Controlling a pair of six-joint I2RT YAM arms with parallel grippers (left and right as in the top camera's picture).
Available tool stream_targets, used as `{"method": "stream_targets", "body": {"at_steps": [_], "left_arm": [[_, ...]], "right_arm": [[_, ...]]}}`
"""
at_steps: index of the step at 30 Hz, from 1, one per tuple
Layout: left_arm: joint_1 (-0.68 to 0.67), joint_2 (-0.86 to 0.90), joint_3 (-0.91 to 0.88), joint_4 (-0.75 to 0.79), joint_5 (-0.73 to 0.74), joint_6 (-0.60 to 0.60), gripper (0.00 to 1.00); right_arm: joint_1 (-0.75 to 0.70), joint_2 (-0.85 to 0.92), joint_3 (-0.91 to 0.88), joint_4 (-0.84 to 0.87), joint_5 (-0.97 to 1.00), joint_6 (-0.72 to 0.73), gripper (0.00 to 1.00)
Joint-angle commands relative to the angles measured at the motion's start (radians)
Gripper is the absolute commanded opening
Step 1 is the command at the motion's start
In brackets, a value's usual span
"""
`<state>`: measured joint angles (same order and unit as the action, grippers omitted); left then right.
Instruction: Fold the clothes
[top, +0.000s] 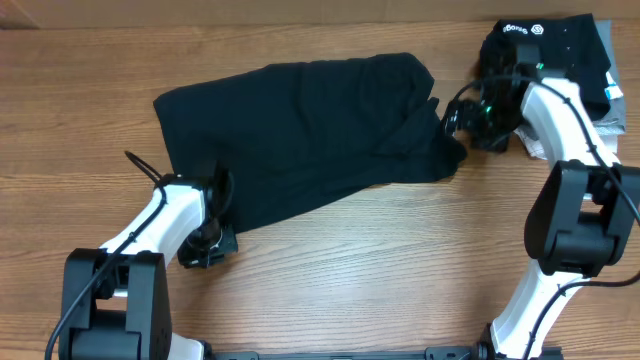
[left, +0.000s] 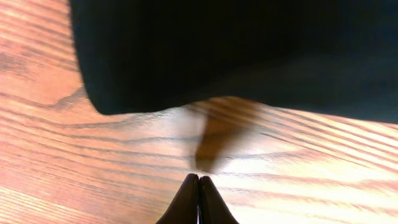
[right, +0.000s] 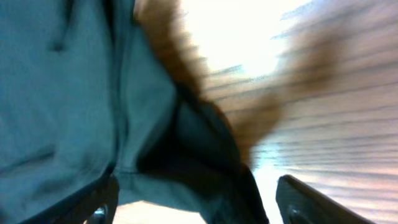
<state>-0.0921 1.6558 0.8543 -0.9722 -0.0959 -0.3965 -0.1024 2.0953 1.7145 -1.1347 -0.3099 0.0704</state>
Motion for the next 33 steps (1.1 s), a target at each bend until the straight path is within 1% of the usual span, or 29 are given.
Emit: {"method": "stream_targets", "body": {"at_steps": [1, 2, 3, 5, 6, 7, 8, 9, 12, 14, 16, 19, 20, 21, 24, 25, 27, 29, 31, 33], "left_arm": [[0.000, -0.044, 0.102, -0.019, 0.098, 0.065, 0.09], [0.000, -0.052, 0.124, -0.026, 0.105, 0.065, 0.16], [0.000, -0.065, 0.161, -0.028, 0.132, 0.085, 0.35], [0.000, -0.069, 0.191, -0.019, 0.151, 0.087, 0.71], [0.000, -0.069, 0.200, -0.010, 0.160, 0.087, 0.86], [0.000, -0.069, 0.201, 0.008, 0.167, 0.087, 0.92], [0.000, -0.069, 0.201, 0.021, 0.168, 0.087, 0.98], [0.000, -0.067, 0.200, 0.035, 0.167, 0.090, 1.00], [0.003, -0.054, 0.199, 0.090, 0.130, 0.103, 1.00], [0.023, -0.039, 0.199, 0.157, 0.075, 0.076, 1.00], [0.060, -0.024, 0.200, 0.245, 0.071, 0.067, 1.00], [0.117, 0.009, 0.200, 0.389, 0.070, 0.086, 0.94], [0.134, 0.022, 0.200, 0.434, 0.071, 0.105, 0.91], [0.147, 0.039, 0.200, 0.478, 0.070, 0.120, 0.86], [0.171, 0.101, 0.200, 0.569, 0.073, 0.139, 0.63], [0.172, 0.122, 0.200, 0.587, 0.079, 0.139, 0.58], [0.172, 0.169, 0.200, 0.620, 0.097, 0.139, 0.33], [0.172, 0.212, 0.200, 0.640, 0.109, 0.138, 0.15], [0.172, 0.255, 0.200, 0.649, 0.115, 0.134, 0.08], [0.172, 0.277, 0.200, 0.657, 0.101, 0.135, 0.05]], "right_arm": [[0.009, -0.055, 0.174, -0.088, 0.060, -0.057, 0.92], [0.013, -0.055, 0.208, -0.114, 0.059, -0.071, 0.94], [0.024, -0.055, 0.255, -0.142, 0.060, -0.088, 1.00], [0.040, -0.055, 0.280, -0.144, 0.060, -0.104, 1.00], [0.050, -0.055, 0.282, -0.139, 0.060, -0.105, 1.00], [0.057, -0.055, 0.282, -0.136, 0.060, -0.105, 1.00], [0.071, -0.055, 0.282, -0.136, 0.063, -0.105, 1.00], [0.085, -0.054, 0.282, -0.136, 0.068, -0.106, 1.00], [0.129, -0.054, 0.282, -0.129, 0.092, -0.105, 1.00], [0.155, -0.054, 0.282, -0.122, 0.094, -0.105, 1.00], [0.177, -0.054, 0.282, -0.119, 0.097, -0.105, 1.00], [0.196, -0.054, 0.282, -0.114, 0.097, -0.104, 1.00], [0.200, -0.054, 0.282, -0.114, 0.097, -0.104, 1.00], [0.204, -0.054, 0.282, -0.114, 0.097, -0.104, 1.00], [0.211, -0.054, 0.282, -0.115, 0.097, -0.103, 1.00], [0.212, -0.054, 0.282, -0.115, 0.097, -0.101, 1.00], [0.212, -0.054, 0.282, -0.114, 0.097, -0.100, 1.00], [0.212, -0.054, 0.282, -0.113, 0.096, -0.100, 0.99], [0.212, -0.054, 0.282, -0.114, 0.097, -0.100, 0.99], [0.212, -0.054, 0.282, -0.113, 0.097, -0.101, 0.99]]}}
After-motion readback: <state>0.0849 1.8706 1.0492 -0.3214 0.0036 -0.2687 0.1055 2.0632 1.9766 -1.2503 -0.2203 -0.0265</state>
